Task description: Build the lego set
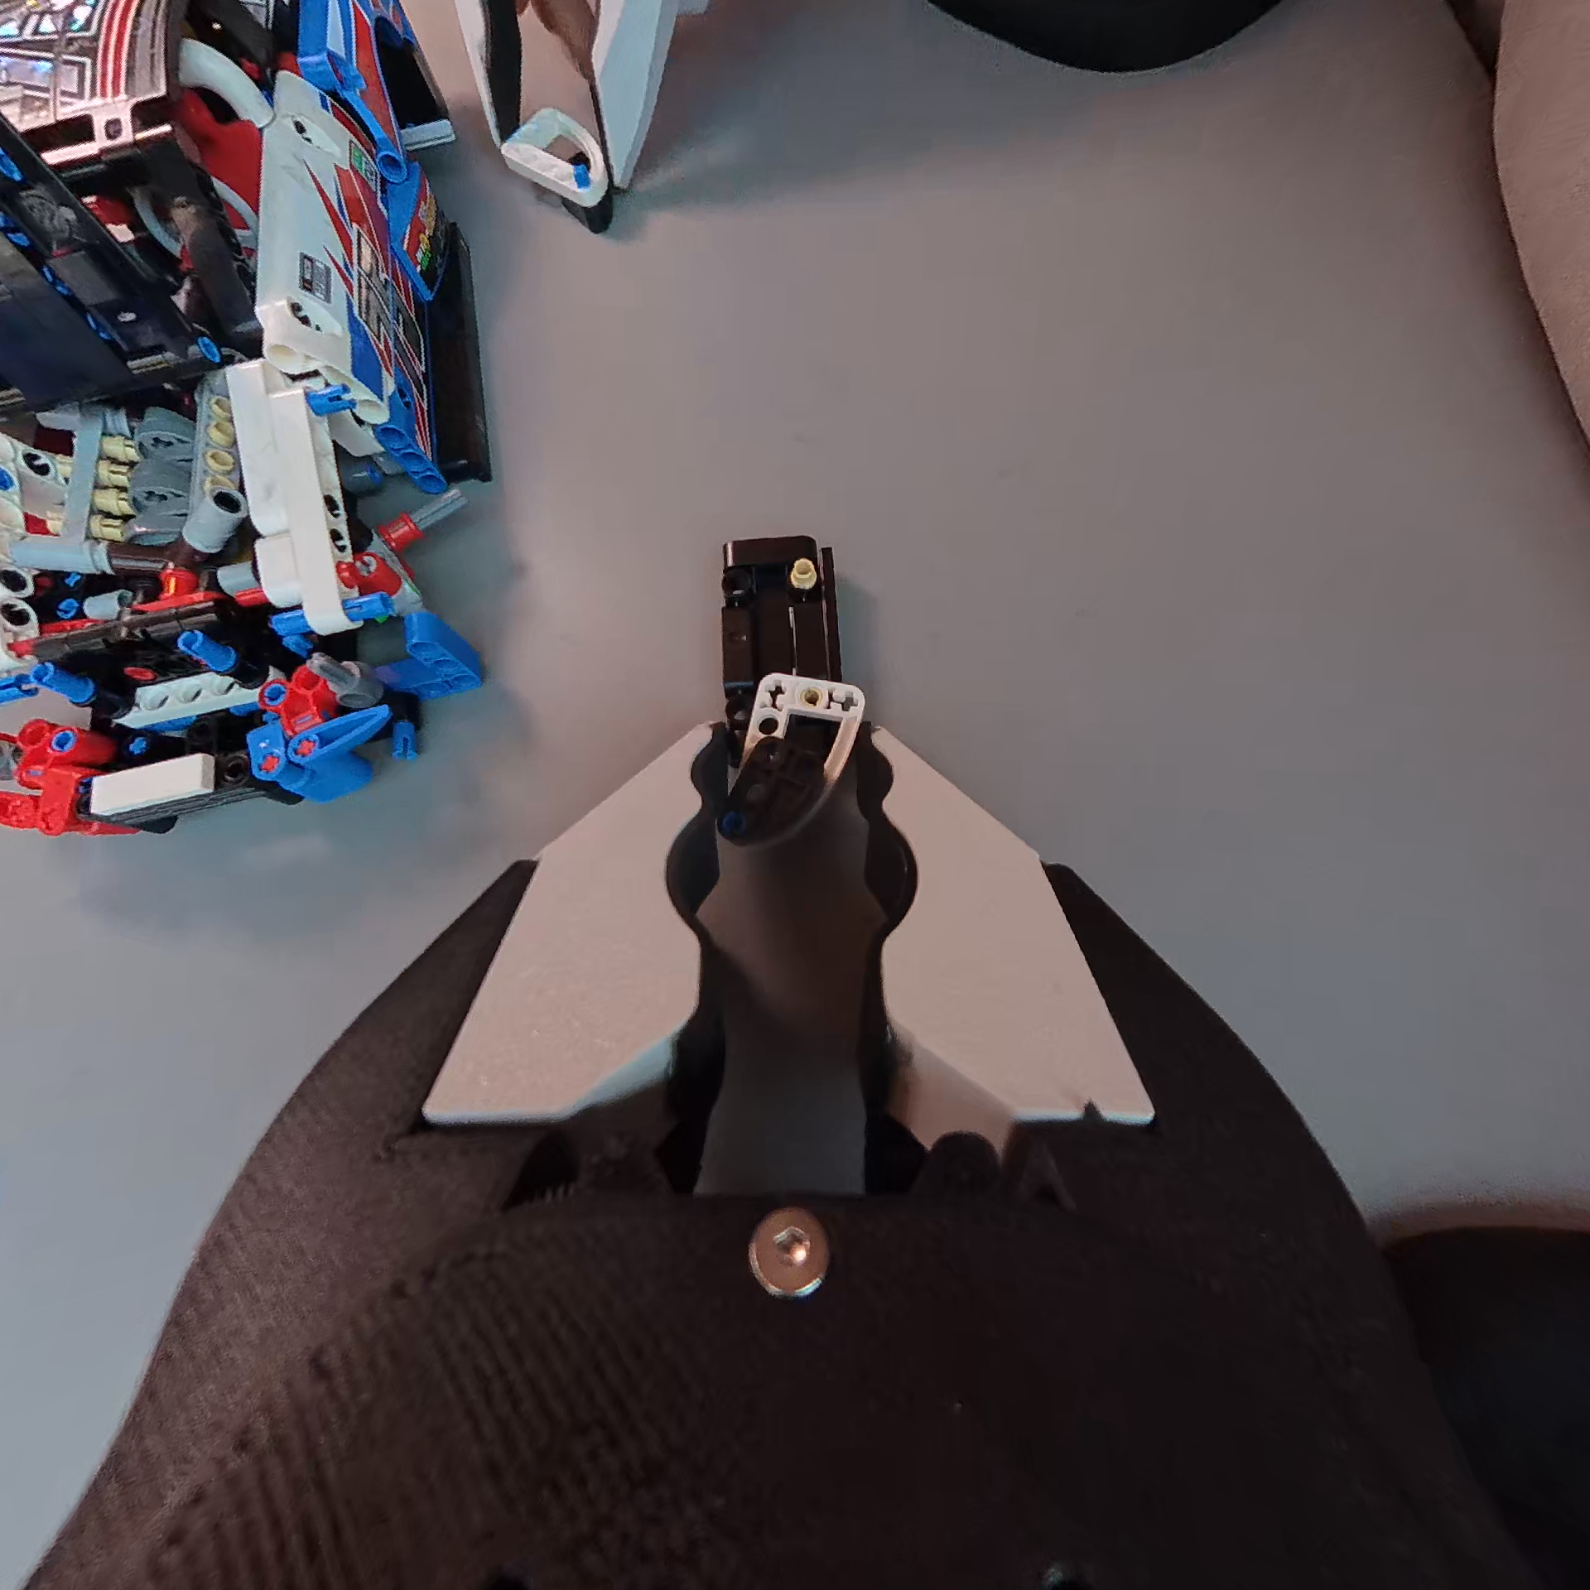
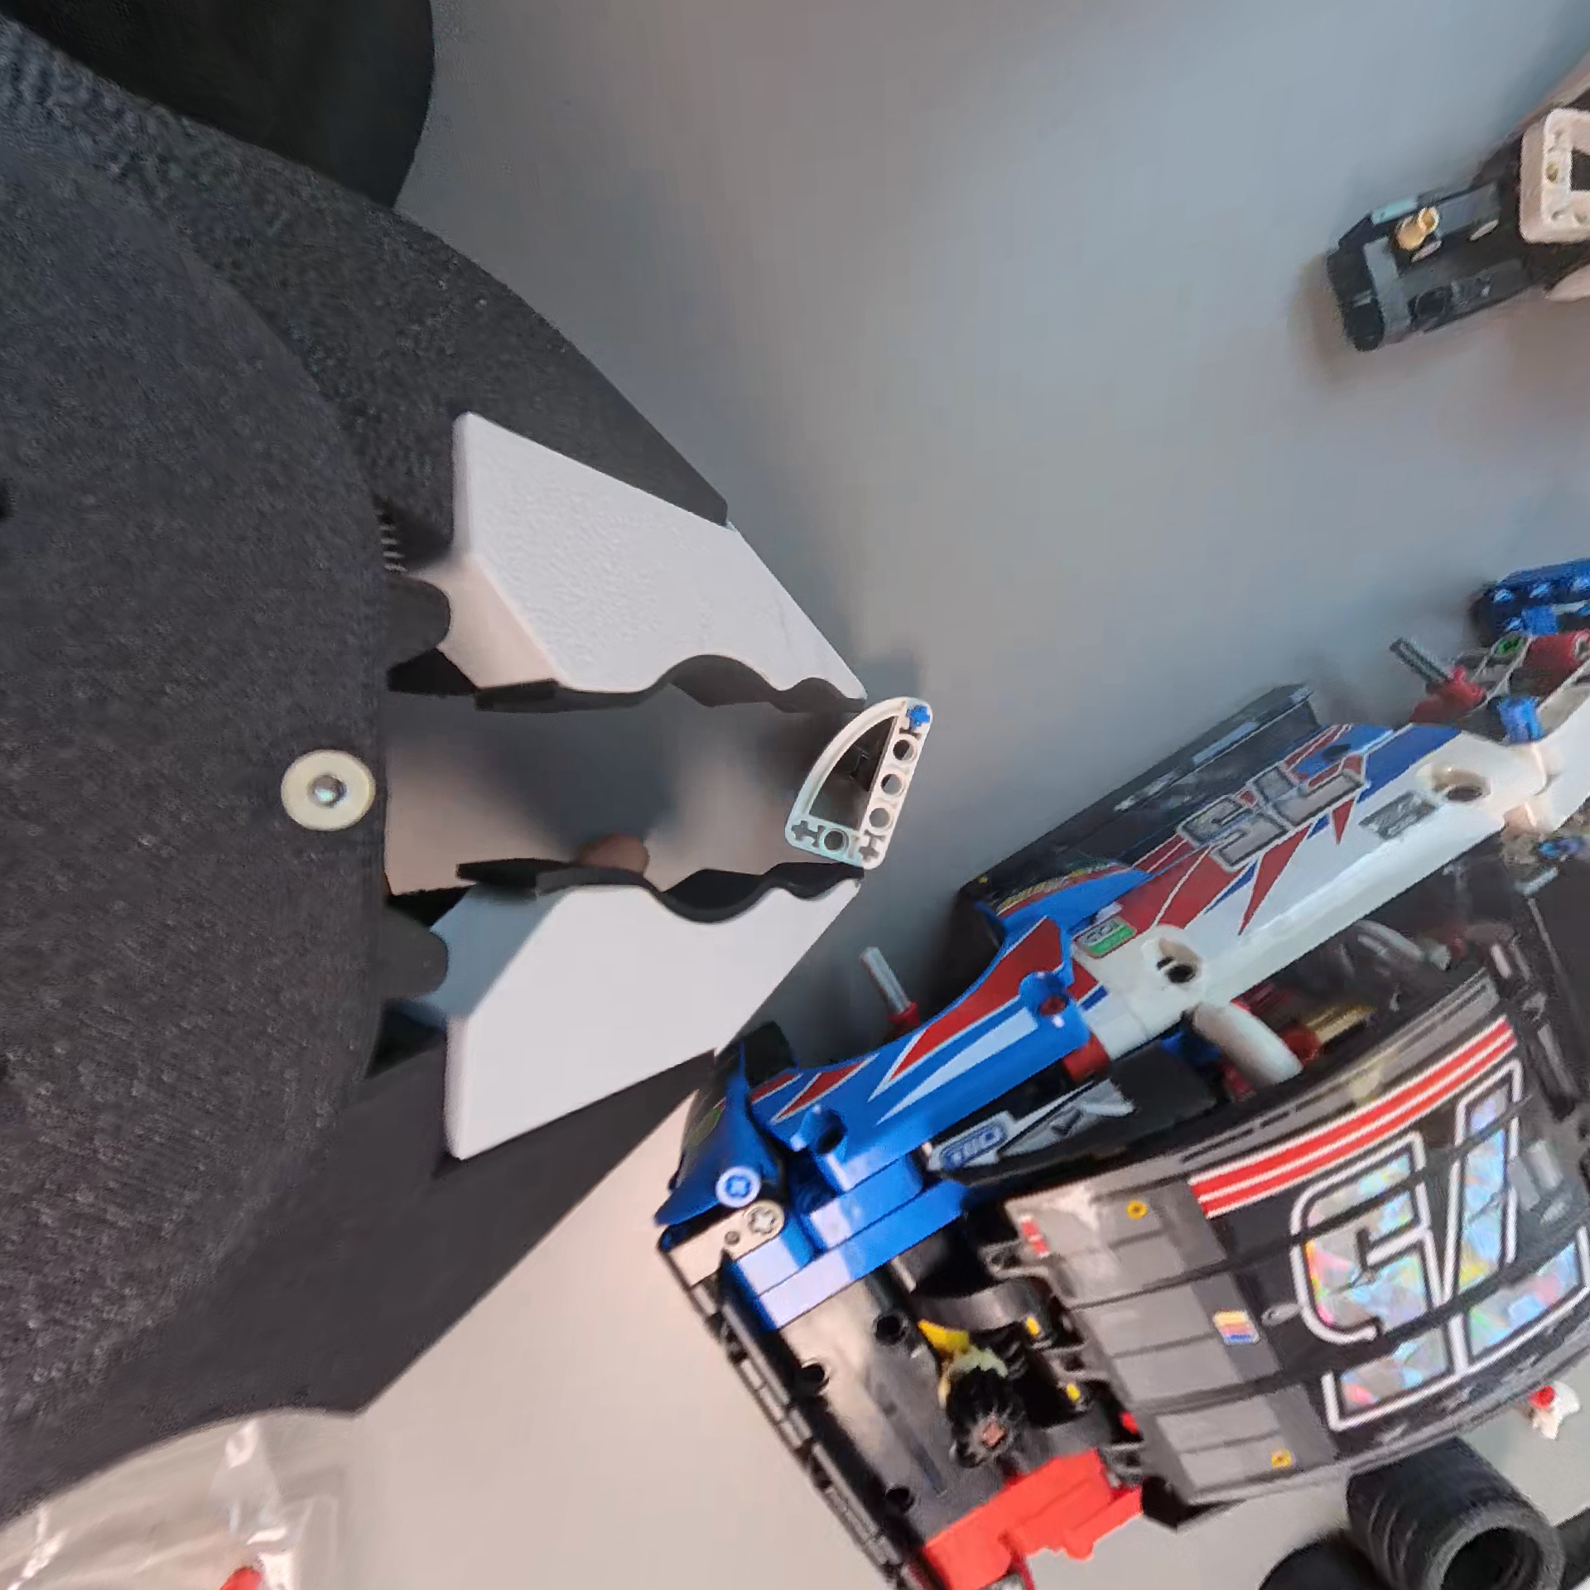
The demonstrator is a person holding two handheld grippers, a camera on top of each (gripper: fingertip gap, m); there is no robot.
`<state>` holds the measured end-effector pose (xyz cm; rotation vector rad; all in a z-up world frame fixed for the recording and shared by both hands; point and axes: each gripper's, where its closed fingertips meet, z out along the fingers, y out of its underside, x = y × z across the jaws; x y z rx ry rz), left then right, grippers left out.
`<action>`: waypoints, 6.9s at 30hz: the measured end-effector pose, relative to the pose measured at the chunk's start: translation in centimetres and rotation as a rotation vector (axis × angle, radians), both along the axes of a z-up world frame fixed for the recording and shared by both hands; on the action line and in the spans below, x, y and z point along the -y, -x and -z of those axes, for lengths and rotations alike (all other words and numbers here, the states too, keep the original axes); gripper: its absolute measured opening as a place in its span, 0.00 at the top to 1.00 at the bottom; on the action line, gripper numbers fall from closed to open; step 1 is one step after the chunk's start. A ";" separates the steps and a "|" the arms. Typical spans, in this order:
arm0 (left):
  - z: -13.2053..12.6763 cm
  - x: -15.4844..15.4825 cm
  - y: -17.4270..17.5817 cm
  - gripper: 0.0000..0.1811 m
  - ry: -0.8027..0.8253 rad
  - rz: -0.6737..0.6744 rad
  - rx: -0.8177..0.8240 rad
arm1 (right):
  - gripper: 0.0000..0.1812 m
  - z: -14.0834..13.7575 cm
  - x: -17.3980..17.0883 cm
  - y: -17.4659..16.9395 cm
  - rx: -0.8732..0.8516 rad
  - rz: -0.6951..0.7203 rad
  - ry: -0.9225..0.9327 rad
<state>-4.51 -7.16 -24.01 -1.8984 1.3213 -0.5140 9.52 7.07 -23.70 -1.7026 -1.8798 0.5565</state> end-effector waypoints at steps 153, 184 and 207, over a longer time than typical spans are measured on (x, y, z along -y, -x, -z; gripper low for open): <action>-8.4 1.2 -2.1 0.87 -0.210 -0.072 0.398 | 0.81 -8.2 13.5 10.5 -0.631 -0.401 -0.218; -6.7 0.1 -3.0 0.87 -0.284 -0.134 0.261 | 0.90 -6.7 14.3 11.3 -0.526 -0.333 0.000; -8.4 -0.5 -2.8 0.87 -0.448 -0.170 0.264 | 0.92 -8.9 13.5 11.5 -0.638 -0.204 0.189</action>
